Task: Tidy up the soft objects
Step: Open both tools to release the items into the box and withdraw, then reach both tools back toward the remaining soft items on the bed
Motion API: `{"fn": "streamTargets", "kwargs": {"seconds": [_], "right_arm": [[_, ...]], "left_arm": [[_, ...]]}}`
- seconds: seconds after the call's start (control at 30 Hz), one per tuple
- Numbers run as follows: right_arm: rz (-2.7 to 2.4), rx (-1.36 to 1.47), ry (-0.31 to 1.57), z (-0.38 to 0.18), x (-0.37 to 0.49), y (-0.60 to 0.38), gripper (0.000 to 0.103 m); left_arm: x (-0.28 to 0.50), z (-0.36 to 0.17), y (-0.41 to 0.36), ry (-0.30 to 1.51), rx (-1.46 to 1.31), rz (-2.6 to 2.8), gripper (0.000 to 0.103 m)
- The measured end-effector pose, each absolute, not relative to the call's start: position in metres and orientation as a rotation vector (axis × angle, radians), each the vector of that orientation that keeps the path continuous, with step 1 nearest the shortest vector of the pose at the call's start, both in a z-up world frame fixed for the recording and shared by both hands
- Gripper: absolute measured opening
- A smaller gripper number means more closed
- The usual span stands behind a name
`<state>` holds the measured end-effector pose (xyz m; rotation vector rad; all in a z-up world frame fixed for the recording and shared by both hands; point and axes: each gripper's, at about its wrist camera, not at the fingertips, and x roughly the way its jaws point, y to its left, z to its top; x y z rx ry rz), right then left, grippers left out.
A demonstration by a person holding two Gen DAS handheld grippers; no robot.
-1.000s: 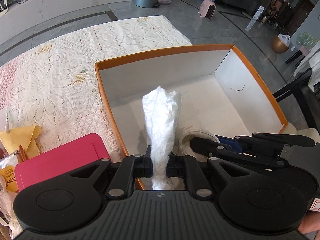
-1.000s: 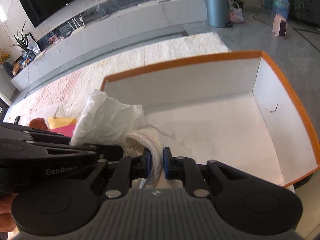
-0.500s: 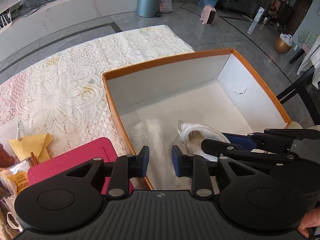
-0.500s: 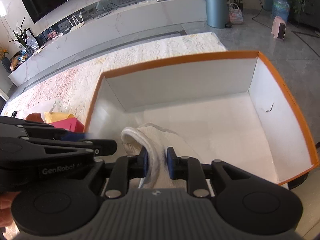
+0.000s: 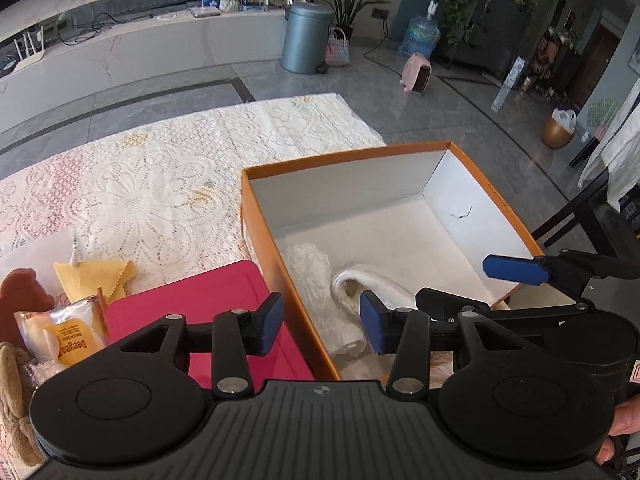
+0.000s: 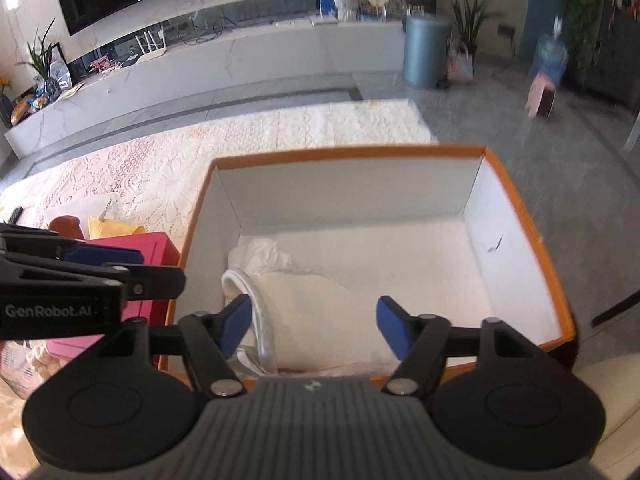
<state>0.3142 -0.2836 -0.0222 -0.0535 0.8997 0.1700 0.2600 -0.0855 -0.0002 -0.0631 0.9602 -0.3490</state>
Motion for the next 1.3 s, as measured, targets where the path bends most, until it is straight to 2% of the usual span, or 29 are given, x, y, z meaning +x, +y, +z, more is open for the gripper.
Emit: {"fn": "streamTargets", "kwargs": {"seconds": [0.17, 0.27, 0.73, 1.13, 1.3], "right_arm": [[0.15, -0.169, 0.771, -0.004, 0.282, -0.262, 0.085], [0.148, -0.197, 0.692, 0.003, 0.259, -0.249, 0.086], [0.201, -0.065, 0.576, -0.019, 0.185, -0.186, 0.086], [0.337, 0.012, 0.657, -0.058, 0.164, -0.125, 0.085], [0.382, -0.033, 0.683, -0.071, 0.159, -0.106, 0.078]], "left_arm": [[0.231, 0.008, -0.065, 0.893, -0.081, -0.329, 0.054], [0.212, 0.01, -0.053, 0.855, -0.085, -0.314, 0.054], [0.13, -0.009, 0.023, 0.685, -0.131, -0.138, 0.054], [0.091, -0.048, 0.078, 0.675, -0.15, 0.01, 0.054], [0.079, -0.064, 0.093, 0.686, -0.179, 0.032, 0.054]]}}
